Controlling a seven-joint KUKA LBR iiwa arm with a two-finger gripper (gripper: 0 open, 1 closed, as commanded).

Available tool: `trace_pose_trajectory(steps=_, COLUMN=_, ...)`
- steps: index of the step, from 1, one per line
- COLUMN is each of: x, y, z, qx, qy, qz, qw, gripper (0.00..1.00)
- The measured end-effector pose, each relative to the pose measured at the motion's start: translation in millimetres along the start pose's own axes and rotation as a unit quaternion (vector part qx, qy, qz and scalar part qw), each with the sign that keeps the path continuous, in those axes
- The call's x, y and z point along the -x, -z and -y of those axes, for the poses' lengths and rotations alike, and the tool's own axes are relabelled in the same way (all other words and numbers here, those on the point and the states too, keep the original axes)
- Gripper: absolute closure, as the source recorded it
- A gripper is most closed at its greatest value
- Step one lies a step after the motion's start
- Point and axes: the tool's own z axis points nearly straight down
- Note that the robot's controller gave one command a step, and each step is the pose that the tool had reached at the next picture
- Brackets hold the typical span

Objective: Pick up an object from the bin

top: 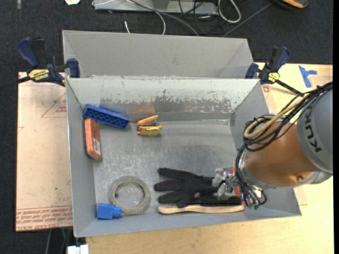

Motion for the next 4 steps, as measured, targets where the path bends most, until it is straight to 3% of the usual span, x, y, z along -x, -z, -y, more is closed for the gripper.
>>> trace_pose_trajectory(steps=1, x=35.2, y=-12, z=-38, qx=-0.002, qy=0.067, qz=0.0015, qw=0.9977, gripper=1.0)
trace_pose_trajectory(steps=2, x=98.1, y=9, z=-40, qx=0.0, qy=0.032, qz=0.0013, qw=0.9995, gripper=1.0)
trace_pose_trajectory(steps=3, x=84.3, y=-4, z=-44, qx=0.001, qy=0.036, qz=0.0039, qw=0.9994, gripper=1.0)
trace_pose_trajectory(steps=4, x=114.1, y=-22, z=-101, qx=0.0, qy=0.018, qz=0.0121, qw=0.9998, gripper=1.0)
